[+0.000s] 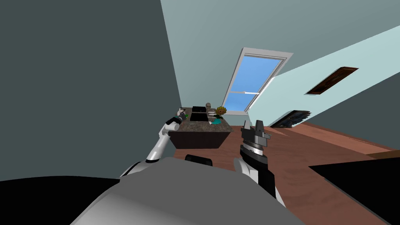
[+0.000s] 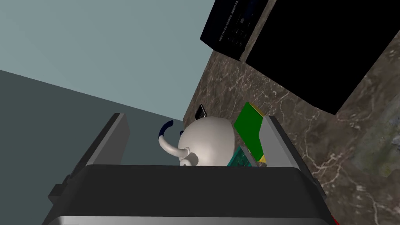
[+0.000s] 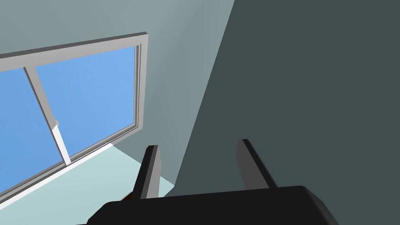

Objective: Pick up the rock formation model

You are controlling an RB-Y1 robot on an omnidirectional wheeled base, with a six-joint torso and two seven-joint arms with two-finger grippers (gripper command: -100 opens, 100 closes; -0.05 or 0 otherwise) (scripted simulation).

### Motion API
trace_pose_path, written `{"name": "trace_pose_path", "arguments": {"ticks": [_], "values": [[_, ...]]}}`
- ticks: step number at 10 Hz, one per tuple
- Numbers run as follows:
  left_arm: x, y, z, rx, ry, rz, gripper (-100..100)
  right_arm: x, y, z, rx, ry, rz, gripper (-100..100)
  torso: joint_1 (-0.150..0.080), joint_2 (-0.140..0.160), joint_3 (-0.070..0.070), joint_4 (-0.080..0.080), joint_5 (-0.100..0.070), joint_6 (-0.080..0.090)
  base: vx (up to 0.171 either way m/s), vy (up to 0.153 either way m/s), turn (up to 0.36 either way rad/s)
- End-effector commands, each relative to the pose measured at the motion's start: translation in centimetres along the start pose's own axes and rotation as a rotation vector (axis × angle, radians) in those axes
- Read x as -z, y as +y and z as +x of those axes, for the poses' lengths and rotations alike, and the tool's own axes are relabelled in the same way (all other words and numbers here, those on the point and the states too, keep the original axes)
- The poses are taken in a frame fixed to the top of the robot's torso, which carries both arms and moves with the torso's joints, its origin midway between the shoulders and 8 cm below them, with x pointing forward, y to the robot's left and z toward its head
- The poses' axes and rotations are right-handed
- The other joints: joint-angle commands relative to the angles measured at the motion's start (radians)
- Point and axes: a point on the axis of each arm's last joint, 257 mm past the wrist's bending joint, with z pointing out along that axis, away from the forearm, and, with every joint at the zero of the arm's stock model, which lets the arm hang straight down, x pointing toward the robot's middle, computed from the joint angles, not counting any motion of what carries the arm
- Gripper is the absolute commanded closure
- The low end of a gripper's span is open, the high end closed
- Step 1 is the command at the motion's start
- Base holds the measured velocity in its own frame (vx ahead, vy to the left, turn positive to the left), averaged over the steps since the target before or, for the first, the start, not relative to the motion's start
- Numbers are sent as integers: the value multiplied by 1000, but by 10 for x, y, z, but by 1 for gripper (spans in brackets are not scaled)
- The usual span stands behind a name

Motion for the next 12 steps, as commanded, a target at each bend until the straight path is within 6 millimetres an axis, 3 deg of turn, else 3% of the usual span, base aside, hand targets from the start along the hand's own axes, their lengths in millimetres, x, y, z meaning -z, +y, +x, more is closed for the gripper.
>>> {"name": "trace_pose_path", "arguments": {"ticks": [1, 12], "values": [[-10, 11, 0, 26, -6, -54, -100, 0, 0, 0, 0, 0, 0, 0, 0, 0, 0, 0, 0, 0, -11, 34, -139], [-33, 70, 2, 121, -58, -347, -100, 0, 0, 0, 0, 0, 0, 0, 0, 0, 0, 0, 0, 0, -10, 35, -88]]}}
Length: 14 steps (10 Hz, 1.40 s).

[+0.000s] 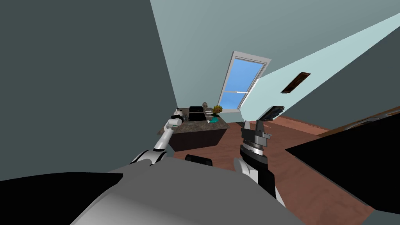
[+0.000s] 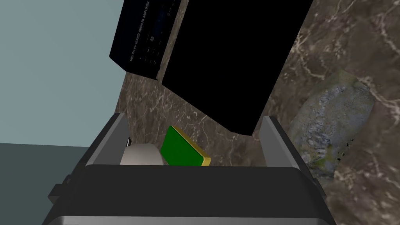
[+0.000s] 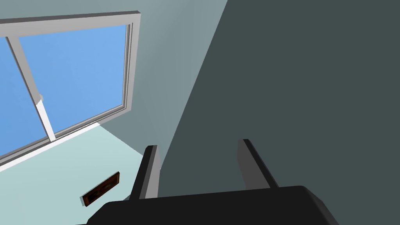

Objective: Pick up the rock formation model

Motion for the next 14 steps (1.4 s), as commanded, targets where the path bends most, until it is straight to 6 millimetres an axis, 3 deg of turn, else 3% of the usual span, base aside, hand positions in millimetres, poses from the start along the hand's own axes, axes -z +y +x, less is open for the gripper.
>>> {"name": "trace_pose_path", "arguments": {"ticks": [1, 14], "values": [[-4, 12, -1, 12, -13, -52, -100, 0, 0, 0, 0, 0, 0, 0, 0, 0, 0, 0, 0, 0, -9, 47, -78], [-14, 79, 2, 94, -103, -407, -100, 0, 0, 0, 0, 0, 0, 0, -1, -1, 0, 0, 0, 0, -5, 32, -77]]}}
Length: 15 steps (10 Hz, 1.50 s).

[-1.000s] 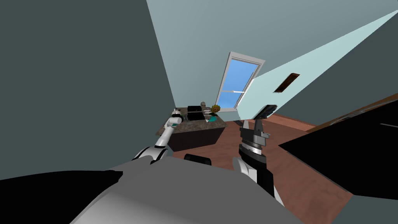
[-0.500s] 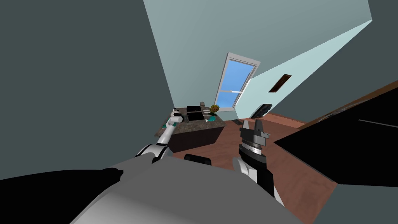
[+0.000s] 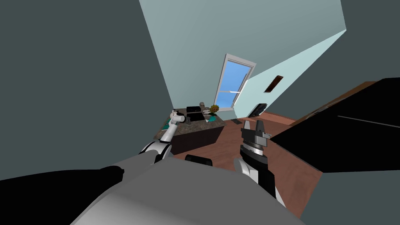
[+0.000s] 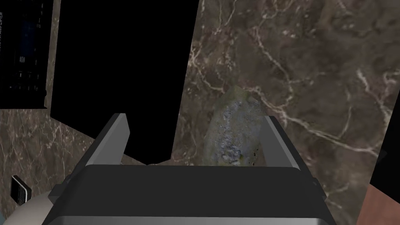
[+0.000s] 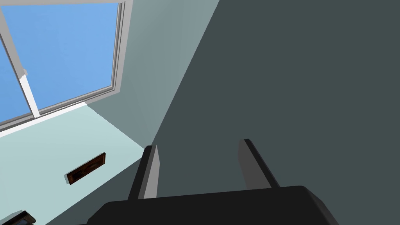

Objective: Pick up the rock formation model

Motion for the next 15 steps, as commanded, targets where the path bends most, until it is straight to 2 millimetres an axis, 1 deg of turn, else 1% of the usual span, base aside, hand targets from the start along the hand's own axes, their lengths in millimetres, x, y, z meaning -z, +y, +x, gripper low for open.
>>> {"name": "trace_pose_path", "arguments": {"ticks": [1, 4, 8, 10, 11, 15], "values": [[-3, 7, 0, 12, -17, -54, -100, 0, 0, 0, 0, 0, 0, 0, 0, 0, 0, 0, 0, 0, 5, 48, -126], [-3, 25, -5, 20, -53, -138, -100, 0, 0, 0, 0, 0, 0, 0, 0, 0, 0, 0, 0, 0, 2, 37, -74], [-3, 41, -12, 31, -102, -233, -100, 0, 0, 0, 0, 0, 0, 0, 0, -1, 0, 0, 0, 0, 7, 33, -71], [-1, 52, -21, 39, -151, -300, -100, 0, 0, 0, 0, 0, 0, 0, 0, -1, -1, 0, 0, 0, 22, 47, -87], [0, 54, -22, 39, -155, -308, -100, 0, 0, 0, 0, 0, 0, 0, 1, -2, -1, 0, 0, 0, 27, 42, -47], [7, 73, -48, 52, -246, -407, -100, 0, 0, 0, 0, 0, 0, 0, 1, -3, -2, -1, 0, 0, 41, 46, -65]]}}
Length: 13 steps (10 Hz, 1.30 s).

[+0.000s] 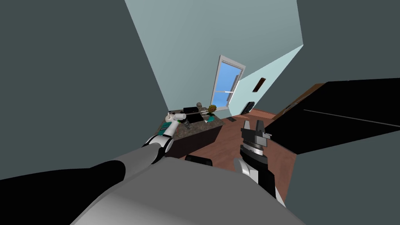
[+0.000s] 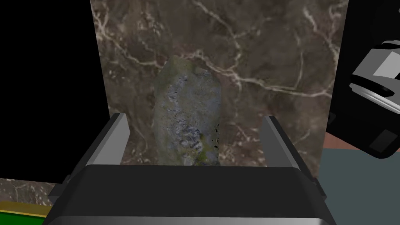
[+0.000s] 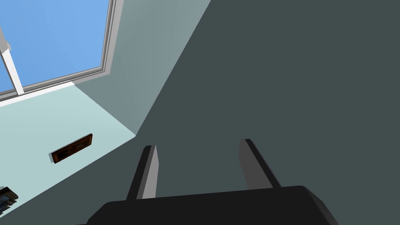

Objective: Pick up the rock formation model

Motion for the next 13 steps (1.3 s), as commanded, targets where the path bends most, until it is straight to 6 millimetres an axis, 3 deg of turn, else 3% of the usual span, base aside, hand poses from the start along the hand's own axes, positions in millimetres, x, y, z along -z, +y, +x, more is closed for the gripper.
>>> {"name": "trace_pose_path", "arguments": {"ticks": [1, 3, 4, 5, 8, 9, 13], "values": [[-7, 10, -16, 13, -40, -43, -100, 0, 0, 0, 0, 0, 0, 0, 0, 0, 0, 0, 0, 0, 81, 54, -35], [-7, 11, -13, 12, -36, -39, -100, 0, 0, 0, 0, 0, 0, 0, -1, -1, 0, 0, 0, 0, 38, 26, -7], [-7, 11, -14, 12, -37, -40, 0, 0, 0, 0, 0, 0, 0, 0, -2, 1, 1, 0, 0, 0, 0, 0, 0], [-17, 13, -17, 13, -36, -37, -100, 0, 0, 0, 0, 0, 0, 0, -3, 3, 1, 1, -1, 0, 11, -7, -14], [-20, 14, -18, 14, -37, -38, -100, 0, 0, 0, 0, 0, 0, 0, -5, 3, 2, 1, -1, 0, 8, -7, -9], [-21, 14, -18, 14, -36, -36, 100, 0, 0, 0, 0, 0, 0, 0, -4, 3, 2, 1, -1, 0, 0, 0, 0], [-20, 13, -18, 14, -36, -35, 100, 0, 0, 0, 0, 0, 0, 0, -3, 2, 1, 0, -1, 0, -1, -1, 0]]}}
